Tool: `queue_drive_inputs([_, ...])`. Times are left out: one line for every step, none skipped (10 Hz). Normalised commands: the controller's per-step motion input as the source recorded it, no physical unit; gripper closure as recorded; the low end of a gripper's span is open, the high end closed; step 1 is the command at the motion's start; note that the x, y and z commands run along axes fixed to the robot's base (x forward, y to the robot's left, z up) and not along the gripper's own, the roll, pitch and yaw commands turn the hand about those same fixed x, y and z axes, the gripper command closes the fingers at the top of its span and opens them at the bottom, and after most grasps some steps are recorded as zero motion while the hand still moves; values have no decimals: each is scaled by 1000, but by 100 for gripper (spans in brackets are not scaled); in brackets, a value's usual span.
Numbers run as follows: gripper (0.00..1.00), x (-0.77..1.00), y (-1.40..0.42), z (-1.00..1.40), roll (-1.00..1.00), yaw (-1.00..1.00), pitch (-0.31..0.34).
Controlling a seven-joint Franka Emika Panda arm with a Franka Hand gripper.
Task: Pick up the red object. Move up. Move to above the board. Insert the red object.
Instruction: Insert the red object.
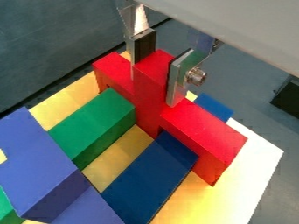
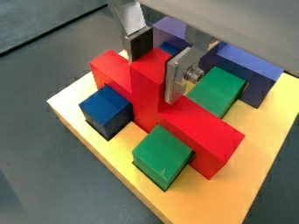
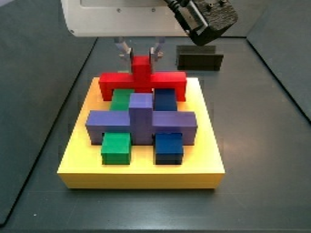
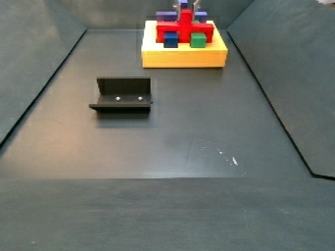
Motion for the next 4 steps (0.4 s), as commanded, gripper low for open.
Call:
queue_drive_inputs([100, 89, -51, -760, 307, 0, 0])
queue_drive_inputs([100, 131, -29, -757, 290, 0, 0])
queue_drive_inputs([100, 163, 0, -677, 166, -6, 80])
queue_drive_inputs([100, 0, 0, 0, 0, 0, 0])
